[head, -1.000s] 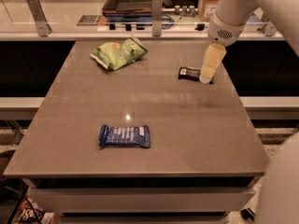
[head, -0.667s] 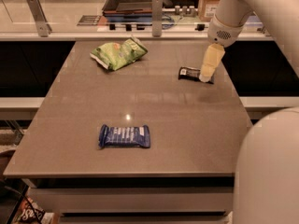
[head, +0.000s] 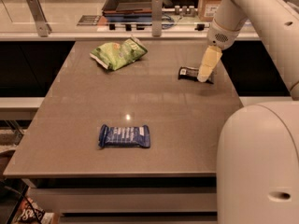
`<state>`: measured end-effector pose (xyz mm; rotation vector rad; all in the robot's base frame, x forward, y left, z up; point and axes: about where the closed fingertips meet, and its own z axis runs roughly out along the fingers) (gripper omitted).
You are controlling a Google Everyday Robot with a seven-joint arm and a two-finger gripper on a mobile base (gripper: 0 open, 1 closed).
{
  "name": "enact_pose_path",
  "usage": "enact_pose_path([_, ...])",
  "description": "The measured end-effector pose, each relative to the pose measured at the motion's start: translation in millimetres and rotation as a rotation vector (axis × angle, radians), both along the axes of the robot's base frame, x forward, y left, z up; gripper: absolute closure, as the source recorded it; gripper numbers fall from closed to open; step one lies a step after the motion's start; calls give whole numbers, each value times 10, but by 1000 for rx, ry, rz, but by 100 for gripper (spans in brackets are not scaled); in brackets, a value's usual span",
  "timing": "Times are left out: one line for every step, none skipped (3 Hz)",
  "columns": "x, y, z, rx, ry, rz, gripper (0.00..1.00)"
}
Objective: Move rxbar chocolate near rxbar blueberry
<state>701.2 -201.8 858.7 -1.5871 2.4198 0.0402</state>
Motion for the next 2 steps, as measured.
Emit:
enact_pose_path([47, 60, -106, 18, 11, 7, 0])
enact_pose_path([70, 97, -219, 23, 26, 8, 0])
